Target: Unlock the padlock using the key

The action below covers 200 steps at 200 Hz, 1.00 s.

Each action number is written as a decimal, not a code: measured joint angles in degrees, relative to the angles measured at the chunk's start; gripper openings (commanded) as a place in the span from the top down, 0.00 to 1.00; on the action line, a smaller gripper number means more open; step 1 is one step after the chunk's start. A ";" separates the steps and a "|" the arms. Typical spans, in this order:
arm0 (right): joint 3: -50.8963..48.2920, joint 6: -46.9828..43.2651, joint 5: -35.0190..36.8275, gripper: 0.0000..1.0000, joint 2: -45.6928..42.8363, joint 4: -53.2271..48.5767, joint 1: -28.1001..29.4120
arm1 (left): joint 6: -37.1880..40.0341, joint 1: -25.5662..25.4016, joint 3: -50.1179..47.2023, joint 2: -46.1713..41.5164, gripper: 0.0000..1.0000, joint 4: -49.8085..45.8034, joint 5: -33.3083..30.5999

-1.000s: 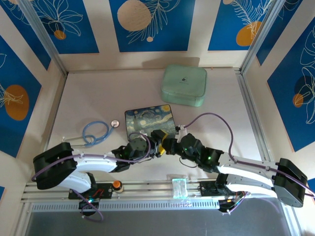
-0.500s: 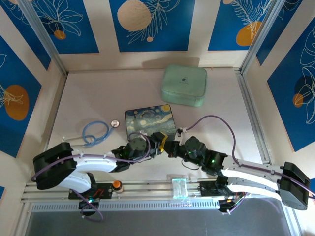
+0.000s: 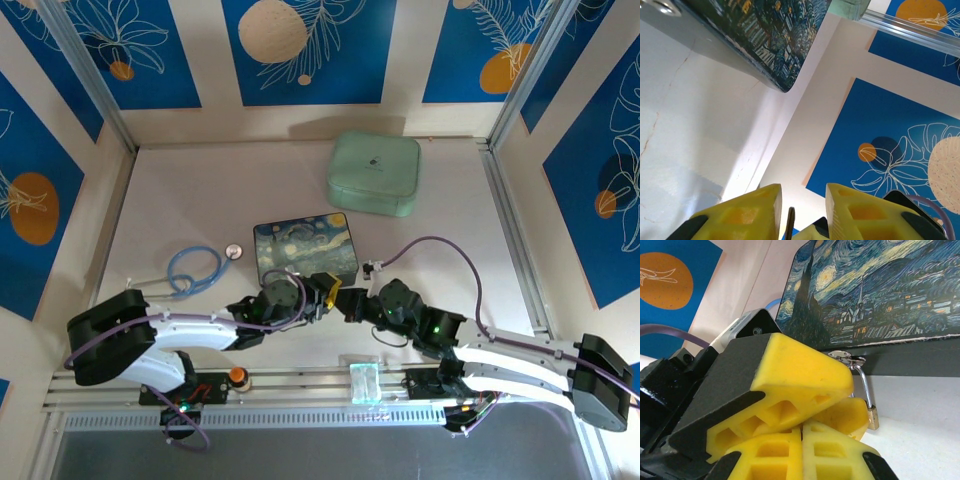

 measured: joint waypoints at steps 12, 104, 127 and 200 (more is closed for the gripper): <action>-0.37 0.11 -0.15 0.98 -0.48 -0.04 -0.31 | 0.22 0.00 0.33 0.50 0.59 0.07 0.17; -1.51 0.42 -0.70 0.98 -3.34 -2.58 -0.94 | 0.07 0.00 0.46 3.23 0.66 1.03 0.96; -2.01 0.68 -0.66 0.97 -4.33 -2.58 -1.09 | 0.11 0.00 0.46 3.23 0.69 0.57 0.98; -2.45 0.85 -0.72 0.97 -5.64 -3.02 -1.86 | 0.35 0.28 0.46 3.23 0.92 -1.57 1.05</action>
